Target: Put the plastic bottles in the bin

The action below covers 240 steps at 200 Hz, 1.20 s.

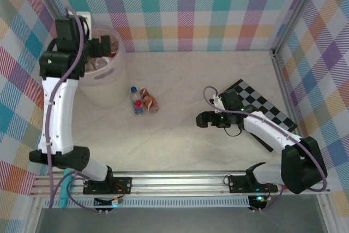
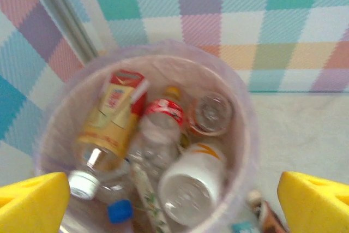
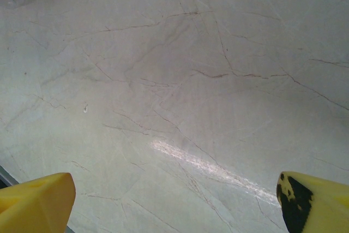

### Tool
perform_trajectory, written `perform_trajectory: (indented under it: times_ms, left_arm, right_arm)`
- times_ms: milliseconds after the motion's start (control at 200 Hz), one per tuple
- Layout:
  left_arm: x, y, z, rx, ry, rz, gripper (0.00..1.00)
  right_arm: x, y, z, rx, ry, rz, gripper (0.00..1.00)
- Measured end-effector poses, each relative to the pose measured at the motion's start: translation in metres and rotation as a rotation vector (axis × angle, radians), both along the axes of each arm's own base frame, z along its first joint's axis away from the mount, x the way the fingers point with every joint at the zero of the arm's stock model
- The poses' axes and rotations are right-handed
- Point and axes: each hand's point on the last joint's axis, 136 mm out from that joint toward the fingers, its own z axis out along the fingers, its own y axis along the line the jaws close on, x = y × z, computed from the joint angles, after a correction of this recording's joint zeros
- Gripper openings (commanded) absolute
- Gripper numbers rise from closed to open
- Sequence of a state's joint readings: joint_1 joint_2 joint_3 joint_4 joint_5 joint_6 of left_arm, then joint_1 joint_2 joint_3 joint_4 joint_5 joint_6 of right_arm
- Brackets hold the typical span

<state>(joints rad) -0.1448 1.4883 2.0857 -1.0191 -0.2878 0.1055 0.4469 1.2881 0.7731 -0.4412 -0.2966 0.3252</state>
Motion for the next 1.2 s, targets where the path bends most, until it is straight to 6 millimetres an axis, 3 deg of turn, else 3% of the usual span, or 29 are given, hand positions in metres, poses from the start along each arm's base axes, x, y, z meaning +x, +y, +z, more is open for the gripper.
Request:
perform_trajectory:
  times_ms: [250,560,800,995,1200]
  left_arm:
    - [-0.039,-0.06,-0.075,-0.051,0.137,-0.073,0.89]
    - [-0.075,-0.082,-0.173,-0.14,0.231,-0.016,0.82]
    - [-0.072,-0.088,-0.262,-0.191,0.308,0.086,0.75]
    - [-0.054,-0.094,-0.301,-0.213,0.311,0.154,0.74]
    - [-0.033,-0.103,-0.341,-0.229,0.34,0.21,0.79]
  right_arm:
    - [0.002,0.0,0.001,-0.004,-0.008,-0.004,0.95]
    - [0.002,0.0,-0.001,-0.007,0.001,-0.004,0.95]
    - [0.003,0.0,-0.001,-0.006,-0.003,-0.003,0.95]
    - [0.003,0.0,-0.001,-0.005,-0.003,-0.003,0.95]
    - [0.003,0.0,-0.001,-0.006,-0.004,-0.003,0.95]
